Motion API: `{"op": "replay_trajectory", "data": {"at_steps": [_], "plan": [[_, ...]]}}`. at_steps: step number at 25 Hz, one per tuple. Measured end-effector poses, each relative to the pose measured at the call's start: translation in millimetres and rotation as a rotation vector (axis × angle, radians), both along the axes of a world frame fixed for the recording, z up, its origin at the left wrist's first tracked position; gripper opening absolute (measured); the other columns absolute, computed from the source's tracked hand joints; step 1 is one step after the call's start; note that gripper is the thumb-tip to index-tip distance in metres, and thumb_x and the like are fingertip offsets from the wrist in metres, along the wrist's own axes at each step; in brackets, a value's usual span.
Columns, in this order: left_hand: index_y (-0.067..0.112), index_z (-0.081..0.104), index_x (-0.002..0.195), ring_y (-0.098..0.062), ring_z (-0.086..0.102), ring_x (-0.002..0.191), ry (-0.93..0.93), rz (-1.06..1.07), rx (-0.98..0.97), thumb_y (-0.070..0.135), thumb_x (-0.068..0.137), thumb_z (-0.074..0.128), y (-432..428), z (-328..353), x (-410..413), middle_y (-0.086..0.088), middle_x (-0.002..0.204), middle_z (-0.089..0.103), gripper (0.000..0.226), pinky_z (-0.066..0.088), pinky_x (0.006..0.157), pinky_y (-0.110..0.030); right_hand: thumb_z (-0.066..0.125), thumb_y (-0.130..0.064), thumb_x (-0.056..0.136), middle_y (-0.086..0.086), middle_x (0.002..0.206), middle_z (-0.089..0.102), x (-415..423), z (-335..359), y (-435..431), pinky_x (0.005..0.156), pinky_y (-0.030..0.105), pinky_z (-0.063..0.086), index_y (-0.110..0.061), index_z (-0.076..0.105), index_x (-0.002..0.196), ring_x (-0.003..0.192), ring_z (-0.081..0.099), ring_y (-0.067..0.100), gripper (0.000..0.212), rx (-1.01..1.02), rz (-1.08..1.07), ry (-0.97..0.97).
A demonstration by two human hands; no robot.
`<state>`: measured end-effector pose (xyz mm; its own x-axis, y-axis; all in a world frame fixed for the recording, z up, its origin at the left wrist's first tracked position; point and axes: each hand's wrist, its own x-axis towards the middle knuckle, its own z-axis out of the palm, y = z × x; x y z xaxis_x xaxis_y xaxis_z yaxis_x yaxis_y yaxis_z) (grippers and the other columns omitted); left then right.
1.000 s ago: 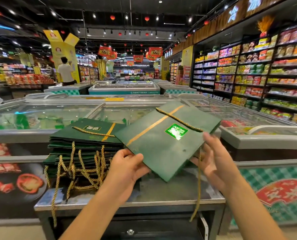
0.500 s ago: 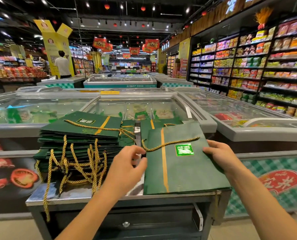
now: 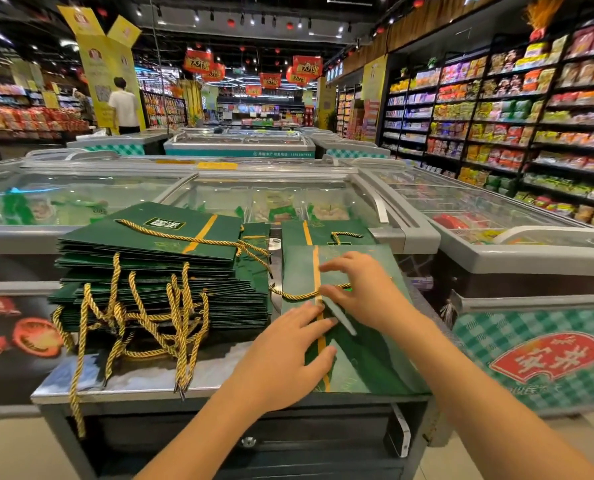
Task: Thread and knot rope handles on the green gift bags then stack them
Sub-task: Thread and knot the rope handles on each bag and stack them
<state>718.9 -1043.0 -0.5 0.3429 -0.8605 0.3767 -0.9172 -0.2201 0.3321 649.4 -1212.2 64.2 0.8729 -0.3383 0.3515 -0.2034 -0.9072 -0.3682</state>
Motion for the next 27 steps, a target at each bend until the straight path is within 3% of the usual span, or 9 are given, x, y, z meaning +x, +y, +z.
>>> {"op": "replay_trajectory", "data": {"at_steps": [3,6,9,12,18,23,25,27], "plan": [[0.027,0.06,0.138,-0.001,0.043,0.134,0.0,0.048,-0.107,0.041,0.098,0.04,6.0,0.4,-3.2,0.015,0.144,0.052,0.046,0.039,0.112,-0.025,0.072,-0.037,0.093,0.001,0.12,0.071,42.7,3.7,18.9,0.094,0.03,0.049,-0.021,0.073,0.122,0.111,0.062,0.016,0.033,0.032,0.126,0.092],[0.023,0.071,0.122,0.0,0.056,0.118,-0.016,0.076,-0.176,0.039,0.094,0.037,9.9,-0.1,-7.1,0.013,0.127,0.066,0.047,0.049,0.101,-0.024,0.075,-0.029,0.092,-0.01,0.092,0.069,56.5,0.0,23.8,0.077,0.023,0.051,-0.017,0.079,0.105,0.082,0.061,0.006,0.018,0.023,0.198,0.13],[0.022,0.074,0.117,-0.002,0.058,0.116,-0.009,0.095,-0.2,0.038,0.092,0.038,10.6,-1.5,-8.2,0.012,0.124,0.068,0.046,0.049,0.098,-0.023,0.068,-0.016,0.093,-0.005,0.09,0.065,48.9,-4.3,13.7,0.084,0.039,0.054,-0.016,0.078,0.093,0.086,0.061,0.016,0.01,-0.056,0.162,0.123],[0.022,0.075,0.114,-0.003,0.058,0.11,0.021,0.095,-0.209,0.037,0.091,0.041,12.1,-0.2,-9.0,0.014,0.121,0.067,0.043,0.054,0.092,-0.028,0.069,-0.02,0.094,-0.004,0.095,0.061,16.0,-3.7,-21.5,0.088,0.044,0.049,-0.022,0.076,0.093,0.094,0.056,0.021,0.008,-0.118,0.081,0.103],[0.021,0.077,0.106,-0.006,0.056,0.108,0.02,0.114,-0.261,0.029,0.09,0.051,9.2,-1.1,-11.3,0.014,0.112,0.071,0.032,0.056,0.084,-0.029,0.074,-0.026,0.093,-0.004,0.093,0.056,-60.7,-4.9,-72.0,0.072,0.028,0.041,-0.028,0.076,0.096,0.087,0.057,0.02,0.005,-0.086,-0.092,0.106],[0.023,0.076,0.114,-0.003,0.055,0.116,0.042,0.12,-0.234,0.032,0.09,0.049,10.3,0.8,-11.3,0.015,0.121,0.069,0.038,0.047,0.092,-0.022,0.072,-0.023,0.094,-0.006,0.09,0.06,-55.5,-5.2,-47.0,0.067,0.014,0.038,-0.027,0.069,0.124,0.077,0.053,0.005,0.03,0.041,-0.049,-0.01],[0.024,0.074,0.119,-0.001,0.055,0.121,0.06,0.126,-0.197,0.034,0.09,0.046,11.5,0.8,-10.3,0.017,0.128,0.066,0.042,0.043,0.098,-0.02,0.07,-0.03,0.095,-0.003,0.092,0.064,-42.8,-4.7,-27.7,0.074,0.022,0.048,-0.026,0.067,0.13,0.081,0.058,0.01,0.035,0.038,-0.006,0.047],[0.025,0.073,0.121,-0.001,0.055,0.123,0.062,0.127,-0.185,0.033,0.092,0.048,12.2,0.9,-9.4,0.017,0.13,0.065,0.04,0.041,0.1,-0.02,0.069,-0.037,0.095,-0.008,0.089,0.061,-28.4,-8.2,-12.1,0.081,0.037,0.054,-0.027,0.071,0.124,0.082,0.058,0.013,0.03,-0.02,0.006,0.109]]}}
